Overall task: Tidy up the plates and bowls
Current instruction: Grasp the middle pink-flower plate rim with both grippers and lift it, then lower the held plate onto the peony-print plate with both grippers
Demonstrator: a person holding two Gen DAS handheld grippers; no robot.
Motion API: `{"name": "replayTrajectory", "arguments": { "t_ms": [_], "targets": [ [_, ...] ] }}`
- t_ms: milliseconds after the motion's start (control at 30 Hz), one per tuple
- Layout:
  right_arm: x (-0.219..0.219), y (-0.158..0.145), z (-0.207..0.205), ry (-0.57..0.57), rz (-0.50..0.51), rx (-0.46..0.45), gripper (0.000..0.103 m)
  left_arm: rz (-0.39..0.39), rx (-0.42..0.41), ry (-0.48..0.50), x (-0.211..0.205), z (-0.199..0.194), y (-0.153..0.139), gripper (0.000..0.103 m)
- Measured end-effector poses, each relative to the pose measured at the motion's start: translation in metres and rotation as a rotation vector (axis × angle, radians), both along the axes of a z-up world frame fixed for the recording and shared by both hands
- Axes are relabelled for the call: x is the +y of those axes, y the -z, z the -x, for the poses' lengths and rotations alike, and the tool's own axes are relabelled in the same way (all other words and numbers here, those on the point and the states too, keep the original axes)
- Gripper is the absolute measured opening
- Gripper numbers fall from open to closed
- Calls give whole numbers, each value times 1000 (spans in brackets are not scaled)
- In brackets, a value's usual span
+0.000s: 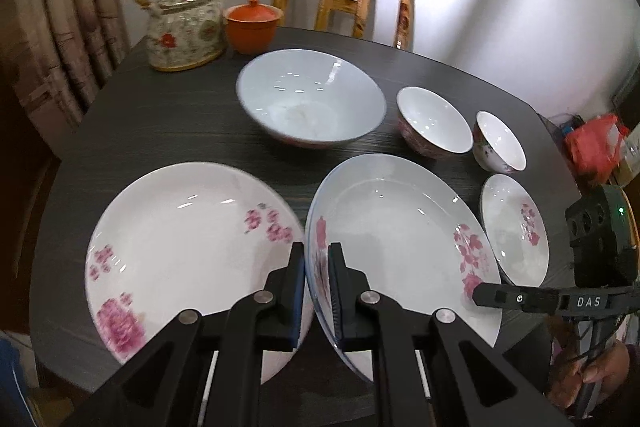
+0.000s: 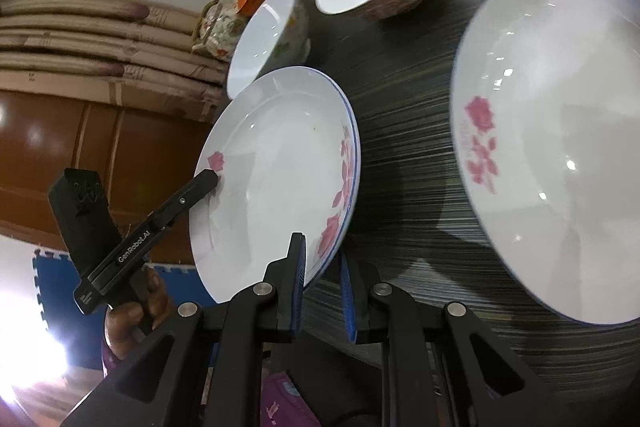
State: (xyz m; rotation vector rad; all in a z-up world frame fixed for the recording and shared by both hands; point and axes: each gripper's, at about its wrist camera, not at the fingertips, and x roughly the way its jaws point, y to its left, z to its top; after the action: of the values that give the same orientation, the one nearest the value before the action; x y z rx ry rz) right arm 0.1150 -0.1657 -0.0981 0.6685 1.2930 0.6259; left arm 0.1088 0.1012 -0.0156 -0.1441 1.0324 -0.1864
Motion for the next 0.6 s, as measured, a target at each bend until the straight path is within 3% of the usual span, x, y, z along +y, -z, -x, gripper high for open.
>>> {"name": "replayTrajectory", "arguments": {
  "t_ms": [600],
  "targets": [
    [83,-17,-18,-177,51,-73,17,22,34,-225,85,48,17,11]
  ]
}}
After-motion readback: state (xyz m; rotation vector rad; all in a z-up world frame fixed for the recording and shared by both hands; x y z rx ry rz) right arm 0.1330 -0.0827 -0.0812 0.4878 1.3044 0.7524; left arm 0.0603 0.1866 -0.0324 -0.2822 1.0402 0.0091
